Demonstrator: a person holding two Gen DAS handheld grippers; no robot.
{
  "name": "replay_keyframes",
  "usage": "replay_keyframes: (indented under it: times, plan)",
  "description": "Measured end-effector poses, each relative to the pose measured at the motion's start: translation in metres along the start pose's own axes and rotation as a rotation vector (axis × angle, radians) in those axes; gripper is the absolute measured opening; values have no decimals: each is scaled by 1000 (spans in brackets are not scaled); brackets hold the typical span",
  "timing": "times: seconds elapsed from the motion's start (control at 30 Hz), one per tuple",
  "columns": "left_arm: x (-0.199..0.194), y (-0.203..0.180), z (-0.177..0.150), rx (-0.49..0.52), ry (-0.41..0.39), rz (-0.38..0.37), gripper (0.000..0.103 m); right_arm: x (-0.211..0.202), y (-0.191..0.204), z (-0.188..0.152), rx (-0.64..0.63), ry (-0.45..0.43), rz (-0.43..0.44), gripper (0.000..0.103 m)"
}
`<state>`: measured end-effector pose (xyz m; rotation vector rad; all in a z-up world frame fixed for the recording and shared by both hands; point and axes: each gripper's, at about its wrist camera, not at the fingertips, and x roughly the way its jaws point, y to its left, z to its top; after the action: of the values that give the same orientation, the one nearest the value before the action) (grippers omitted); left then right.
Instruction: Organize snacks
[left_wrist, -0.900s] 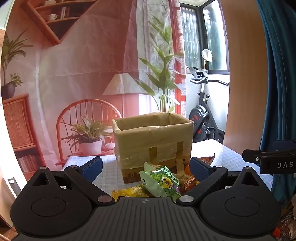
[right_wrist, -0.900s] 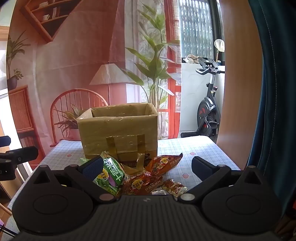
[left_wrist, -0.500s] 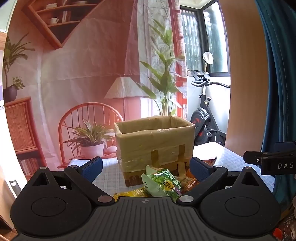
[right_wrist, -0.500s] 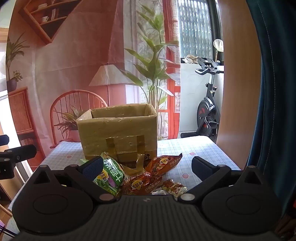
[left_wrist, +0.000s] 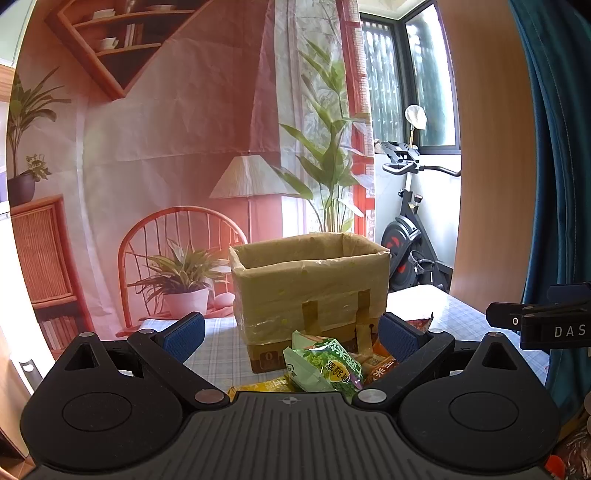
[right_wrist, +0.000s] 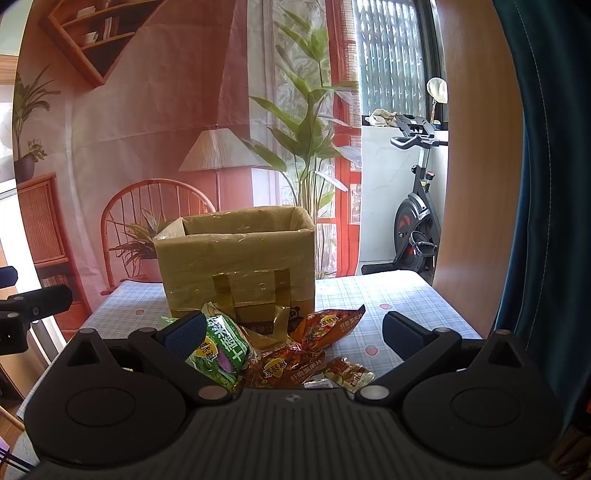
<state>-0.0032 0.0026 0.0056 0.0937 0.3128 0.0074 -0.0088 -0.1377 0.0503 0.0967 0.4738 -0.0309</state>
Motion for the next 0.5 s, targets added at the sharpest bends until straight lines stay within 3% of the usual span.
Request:
replay_keyframes:
  times: [0.5]
  plan:
    - [-1, 3, 4, -3, -2, 4, 101, 0, -1, 0, -1, -3, 1, 103]
